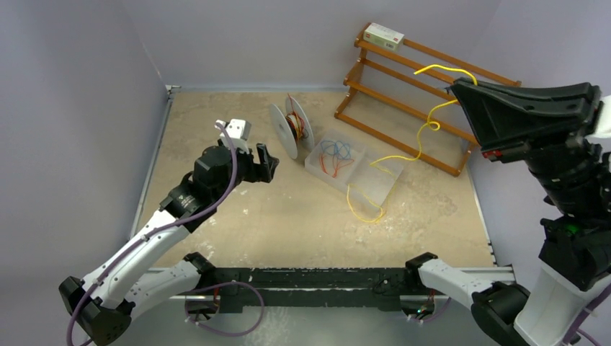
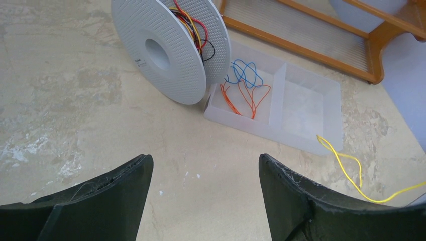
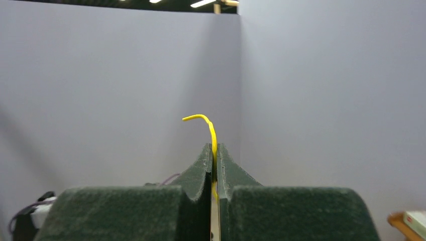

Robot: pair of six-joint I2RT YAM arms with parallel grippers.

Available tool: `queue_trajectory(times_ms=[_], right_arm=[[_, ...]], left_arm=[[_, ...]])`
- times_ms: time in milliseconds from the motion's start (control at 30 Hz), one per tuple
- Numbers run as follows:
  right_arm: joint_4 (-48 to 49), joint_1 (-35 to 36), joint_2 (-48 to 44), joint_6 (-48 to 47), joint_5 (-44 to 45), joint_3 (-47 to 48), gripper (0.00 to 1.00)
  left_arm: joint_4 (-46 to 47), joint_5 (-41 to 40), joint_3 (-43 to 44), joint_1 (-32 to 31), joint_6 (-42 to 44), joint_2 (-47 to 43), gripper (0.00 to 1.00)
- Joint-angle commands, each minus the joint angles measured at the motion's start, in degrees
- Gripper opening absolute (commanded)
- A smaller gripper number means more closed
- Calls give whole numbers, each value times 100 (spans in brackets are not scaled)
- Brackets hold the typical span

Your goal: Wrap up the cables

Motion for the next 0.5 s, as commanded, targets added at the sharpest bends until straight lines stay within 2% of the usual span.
queue_trajectory(times_ms=[0, 267, 467], right_arm=[[717, -22, 123, 697, -1010, 205, 0], [1341, -20, 120, 1619, -1850, 22, 0], [1824, -20, -546, 1748, -1917, -1765, 0]], left_arm=[[343, 84, -42, -3, 62, -189, 77], [398, 152, -52, -3, 85, -293, 77], [495, 359, -79, -3, -42, -379, 77]])
